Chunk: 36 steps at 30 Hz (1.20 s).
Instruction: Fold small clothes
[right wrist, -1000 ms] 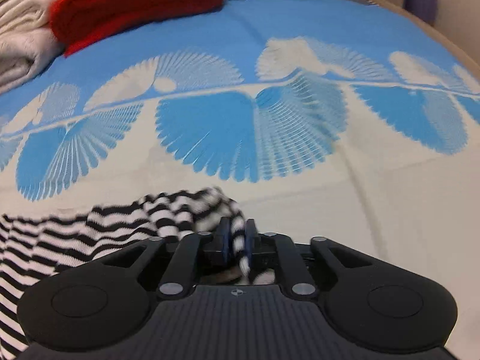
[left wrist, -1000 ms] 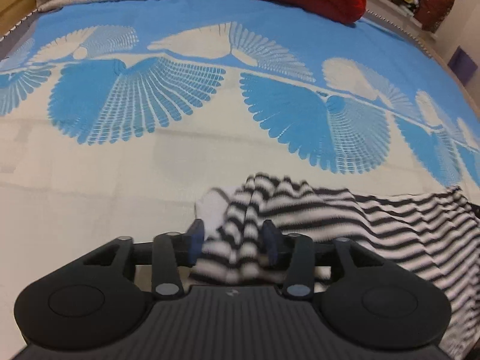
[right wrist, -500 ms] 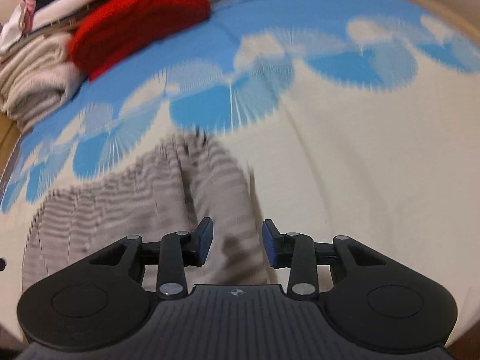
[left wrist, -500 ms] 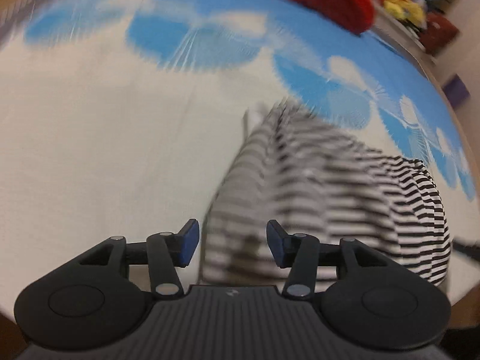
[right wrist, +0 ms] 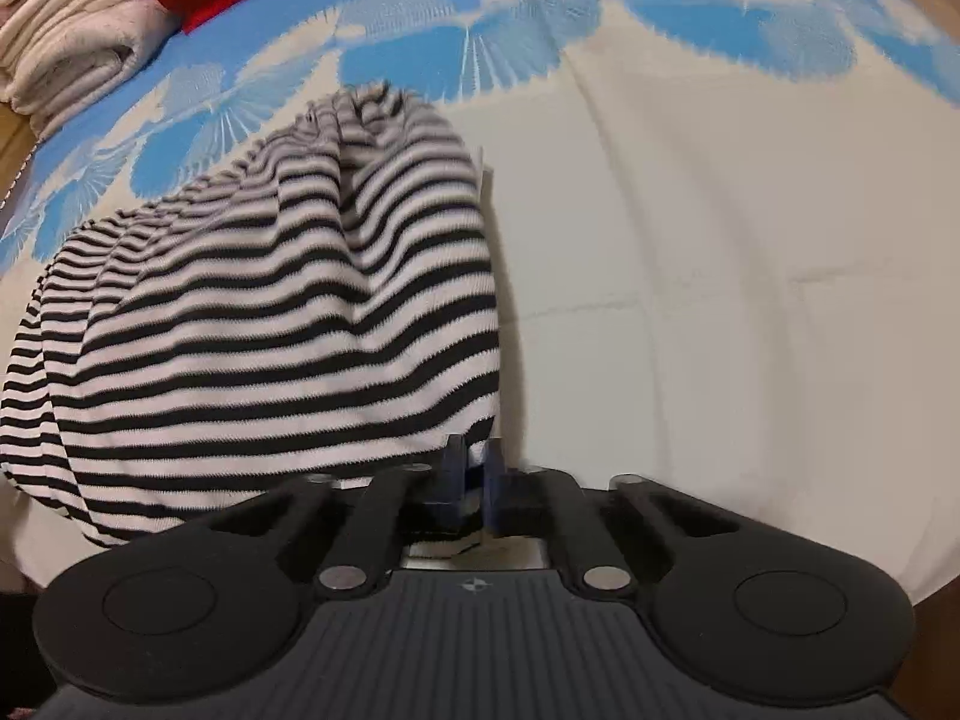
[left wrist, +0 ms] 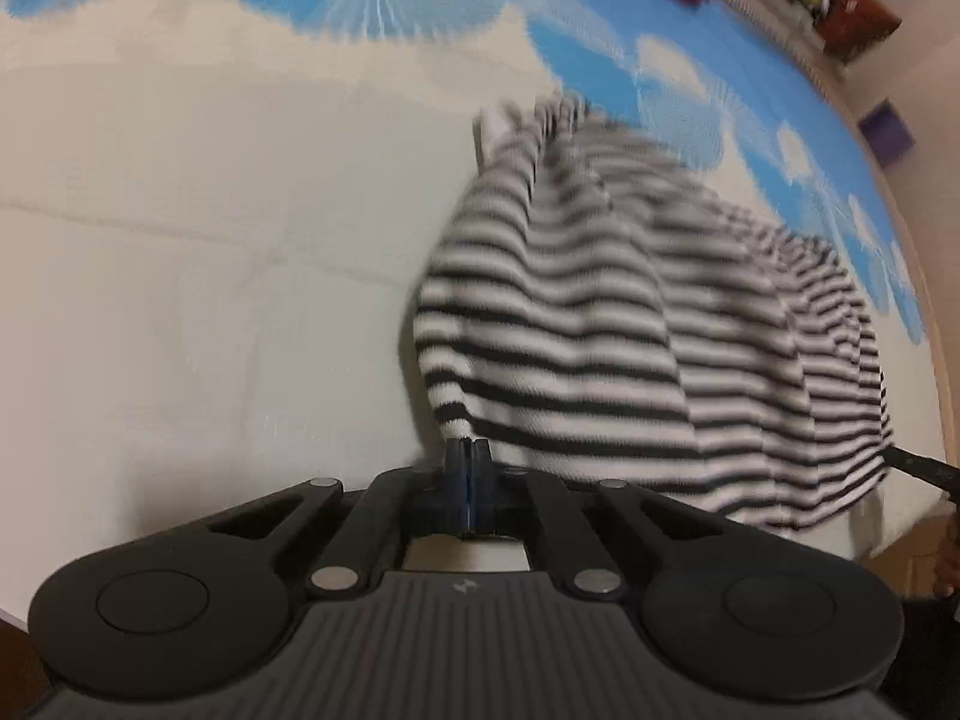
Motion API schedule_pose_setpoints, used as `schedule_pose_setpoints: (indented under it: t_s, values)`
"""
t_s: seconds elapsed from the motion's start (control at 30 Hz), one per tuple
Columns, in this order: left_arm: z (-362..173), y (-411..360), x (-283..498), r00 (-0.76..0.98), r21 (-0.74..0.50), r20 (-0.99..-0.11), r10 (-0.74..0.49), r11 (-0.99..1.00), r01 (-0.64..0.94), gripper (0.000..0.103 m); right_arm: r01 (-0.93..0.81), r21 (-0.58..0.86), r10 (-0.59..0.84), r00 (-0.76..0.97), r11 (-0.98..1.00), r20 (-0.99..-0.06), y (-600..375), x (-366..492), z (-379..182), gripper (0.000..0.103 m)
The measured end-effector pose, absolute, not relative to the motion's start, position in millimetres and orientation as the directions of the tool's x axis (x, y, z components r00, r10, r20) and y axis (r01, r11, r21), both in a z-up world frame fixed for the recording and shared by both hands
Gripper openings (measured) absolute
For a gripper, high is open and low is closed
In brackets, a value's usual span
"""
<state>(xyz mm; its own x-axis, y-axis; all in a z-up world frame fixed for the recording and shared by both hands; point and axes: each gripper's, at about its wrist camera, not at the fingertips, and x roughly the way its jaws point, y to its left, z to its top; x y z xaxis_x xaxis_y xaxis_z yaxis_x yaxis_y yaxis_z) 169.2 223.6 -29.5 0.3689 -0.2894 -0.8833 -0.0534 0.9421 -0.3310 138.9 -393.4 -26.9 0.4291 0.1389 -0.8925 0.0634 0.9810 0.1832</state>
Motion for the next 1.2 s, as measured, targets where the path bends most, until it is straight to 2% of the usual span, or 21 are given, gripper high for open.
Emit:
schedule_pose_setpoints:
  t_s: [0.1, 0.17, 0.3, 0.4, 0.47, 0.6, 0.63, 0.7, 0.73, 0.8, 0.9, 0.93, 0.97, 1.0, 1.13, 1.2]
  values:
    - [-10, 246, 161, 0.486, -0.403, -0.817, -0.309, 0.910, -0.100, 0.000, 0.117, 0.240, 0.134, 0.566, 0.964, -0.814, -411, 130, -4, 0.003]
    - [-9, 251, 157, 0.484, -0.375, -0.829, -0.278, 0.920, -0.113, 0.000, 0.151, 0.244, 0.105, 0.607, 0.958, -0.787, -420, 125, 4, 0.002]
    - [-42, 240, 161, 0.287, -0.216, -0.941, -0.181, 0.972, -0.092, 0.000, 0.151, 0.159, 0.068, 0.481, 0.976, -0.874, -417, 130, -18, 0.002]
    - [-53, 224, 164, 0.221, -0.079, -0.973, -0.068, 0.996, -0.039, 0.000, 0.141, 0.032, -0.028, 0.400, 0.989, -0.916, -407, 134, -32, 0.000]
    - [-42, 223, 167, 0.273, -0.083, -0.960, -0.069, 0.996, -0.040, 0.001, 0.178, -0.008, -0.075, 0.371, 0.984, -0.926, -411, 138, -35, 0.000]
    - [-5, 215, 168, 0.447, -0.234, -0.868, -0.214, 0.972, 0.011, 0.006, 0.186, 0.134, 0.021, 0.511, 0.973, -0.860, -420, 136, -13, 0.002]
    - [-3, 209, 169, 0.452, -0.267, -0.855, -0.254, 0.963, 0.036, 0.008, 0.164, 0.168, 0.056, 0.531, 0.972, -0.846, -420, 137, -10, 0.004]
    - [-1, 192, 175, 0.430, -0.313, -0.841, -0.327, 0.944, 0.105, 0.011, 0.128, 0.230, 0.135, 0.511, 0.965, -0.849, -416, 141, -13, 0.029]
    - [-2, 182, 177, 0.416, -0.321, -0.840, -0.349, 0.937, 0.137, 0.015, 0.124, 0.232, 0.146, 0.480, 0.965, -0.865, -413, 144, -19, 0.033]
    - [-3, 152, 179, 0.398, -0.309, -0.838, -0.372, 0.926, 0.216, 0.022, 0.124, 0.205, 0.136, 0.418, 0.971, -0.898, -409, 150, -32, 0.035]
    - [-2, 115, 179, 0.400, -0.272, -0.828, -0.393, 0.905, 0.326, 0.027, 0.128, 0.213, 0.150, 0.384, 0.969, -0.911, -405, 153, -41, 0.034]
    - [-1, 106, 180, 0.409, -0.267, -0.821, -0.399, 0.900, 0.344, 0.027, 0.120, 0.220, 0.160, 0.379, 0.968, -0.911, -404, 153, -42, 0.030]
    - [-1, 98, 182, 0.420, -0.266, -0.811, -0.407, 0.896, 0.355, 0.028, 0.108, 0.232, 0.175, 0.383, 0.967, -0.907, -403, 153, -41, 0.013]
    - [1, 90, 185, 0.435, -0.268, -0.800, -0.414, 0.895, 0.358, 0.029, 0.095, 0.240, 0.185, 0.389, 0.966, -0.902, -402, 155, -39, 0.004]
    - [3, 74, 202, 0.497, -0.302, -0.762, -0.415, 0.907, 0.294, 0.029, -0.050, 0.352, 0.330, 0.492, 0.935, -0.806, -395, 149, -18, 0.003]
    - [-9, 68, 218, 0.483, -0.249, -0.813, -0.326, 0.944, 0.217, 0.029, -0.063, 0.324, 0.313, 0.482, 0.944, -0.818, -394, 146, -20, 0.003]
